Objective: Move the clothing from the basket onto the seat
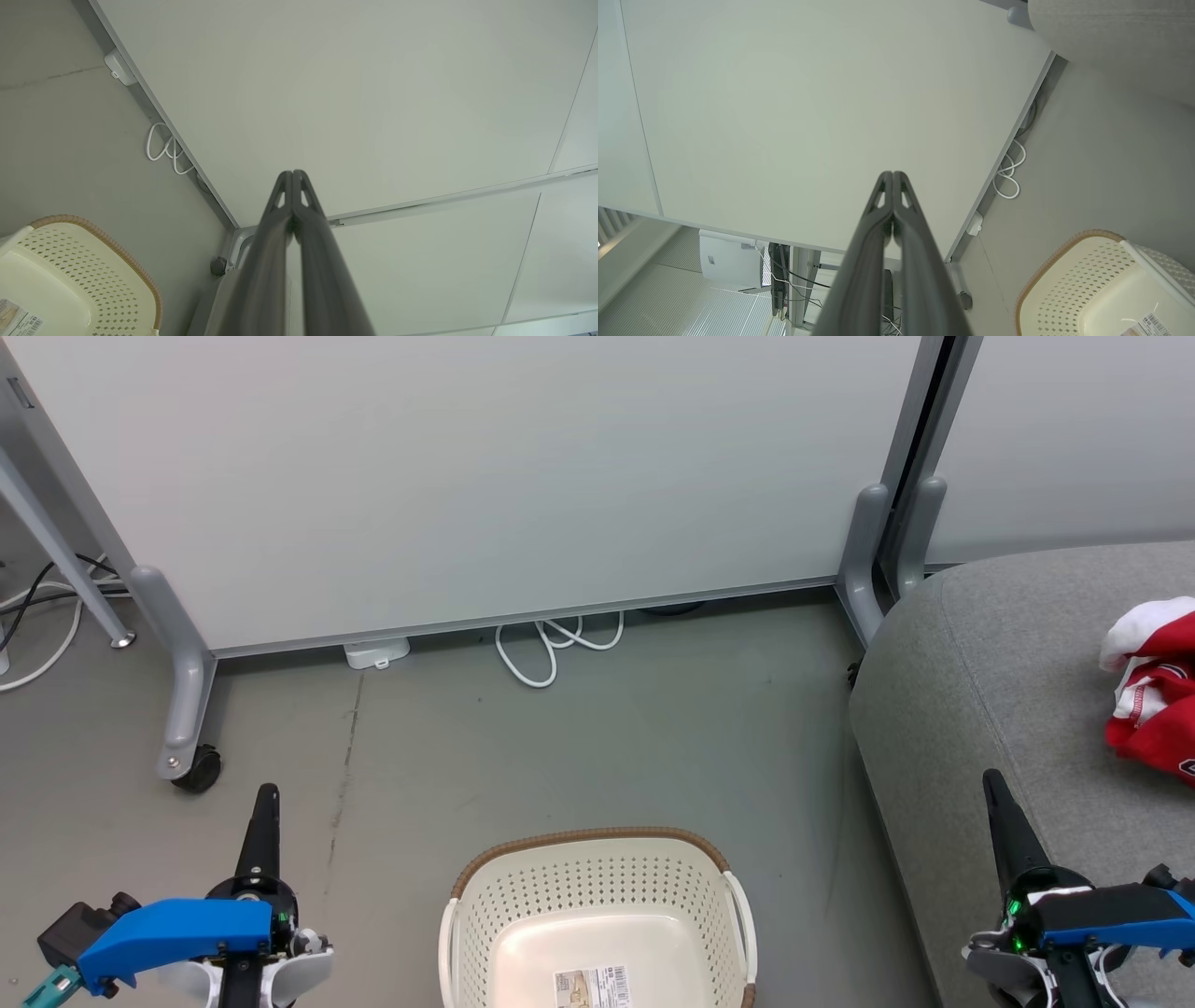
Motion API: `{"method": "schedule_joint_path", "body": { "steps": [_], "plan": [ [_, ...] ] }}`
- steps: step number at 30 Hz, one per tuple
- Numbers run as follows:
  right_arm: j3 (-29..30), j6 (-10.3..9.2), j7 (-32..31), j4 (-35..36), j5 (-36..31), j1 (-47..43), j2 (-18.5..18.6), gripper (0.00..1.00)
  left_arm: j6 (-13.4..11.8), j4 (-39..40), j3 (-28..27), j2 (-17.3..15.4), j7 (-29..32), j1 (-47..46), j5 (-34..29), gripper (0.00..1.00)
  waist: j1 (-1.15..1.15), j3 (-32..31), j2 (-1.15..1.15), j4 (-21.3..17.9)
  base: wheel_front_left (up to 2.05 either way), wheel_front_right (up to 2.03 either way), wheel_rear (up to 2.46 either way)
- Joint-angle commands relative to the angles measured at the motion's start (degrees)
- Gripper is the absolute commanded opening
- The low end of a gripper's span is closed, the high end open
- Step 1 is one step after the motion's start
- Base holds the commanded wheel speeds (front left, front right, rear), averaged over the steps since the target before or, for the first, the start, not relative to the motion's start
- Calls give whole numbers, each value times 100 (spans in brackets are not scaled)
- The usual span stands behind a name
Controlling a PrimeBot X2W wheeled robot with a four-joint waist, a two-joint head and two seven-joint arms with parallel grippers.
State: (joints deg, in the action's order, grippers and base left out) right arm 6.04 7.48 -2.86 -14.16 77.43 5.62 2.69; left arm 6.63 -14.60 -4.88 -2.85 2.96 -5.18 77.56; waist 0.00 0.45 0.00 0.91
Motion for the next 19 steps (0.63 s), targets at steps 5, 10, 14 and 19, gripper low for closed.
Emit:
{"method": "schedule_joint_path", "body": {
  "steps": [5, 10, 14, 19],
  "plan": [
    [22, 2, -80, 33, 307, 80, 29, 0, 50, 56, -60, -5, 77, -130, 299, 0, 0, -4, 0, -13, 0, 0, 0],
    [30, 2, -140, 31, 542, 83, 30, 0, 60, 57, -86, -5, 137, -124, 530, 0, 0, -8, 0, -27, 0, 0, 0],
    [35, 2, -186, 28, 716, 85, 30, 0, 71, 59, -105, -5, 180, -129, 711, 0, 0, -11, 0, -38, 0, 0, 0],
    [42, 2, -240, 26, 939, 88, 31, 0, 79, 62, -125, -5, 236, -125, 924, 0, 0, -15, 0, -51, 0, 0, 0]
  ]
}}
